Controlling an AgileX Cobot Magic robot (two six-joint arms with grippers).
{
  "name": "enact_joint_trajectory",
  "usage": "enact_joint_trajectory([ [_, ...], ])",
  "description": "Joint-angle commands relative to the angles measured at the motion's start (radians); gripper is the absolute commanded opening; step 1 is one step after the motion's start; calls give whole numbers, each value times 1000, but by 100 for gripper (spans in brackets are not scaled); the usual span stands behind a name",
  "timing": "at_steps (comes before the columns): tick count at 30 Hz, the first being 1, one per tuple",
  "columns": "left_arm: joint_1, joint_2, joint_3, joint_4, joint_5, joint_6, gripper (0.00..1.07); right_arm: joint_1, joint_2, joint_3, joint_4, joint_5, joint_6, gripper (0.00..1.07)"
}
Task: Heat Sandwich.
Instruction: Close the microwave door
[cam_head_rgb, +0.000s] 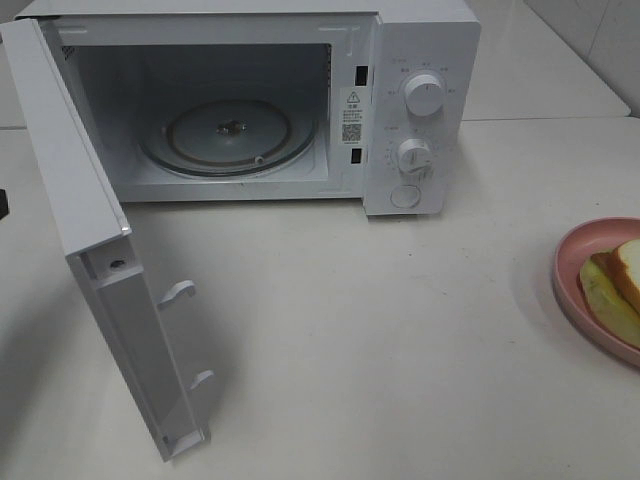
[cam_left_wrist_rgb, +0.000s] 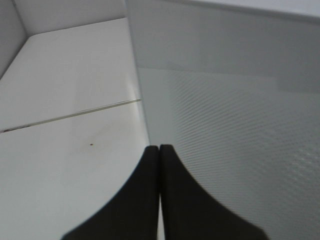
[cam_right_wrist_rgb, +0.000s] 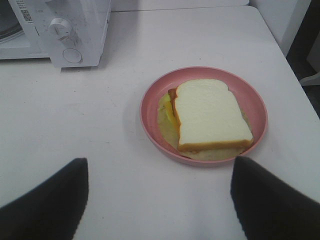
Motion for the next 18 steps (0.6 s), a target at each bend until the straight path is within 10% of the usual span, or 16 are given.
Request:
enact_joint_trajectory([
  [1, 1, 54, -3, 83, -100, -51, 0, -7, -28, 4, -2, -8, -1, 75],
  [7, -6, 144, -46, 199, -193, -108, 0, -7, -28, 4, -2, -8, -1, 75],
  [18, -168, 228, -125, 131, -184, -99, 0, -7, -28, 4, -2, -8, -1, 75],
])
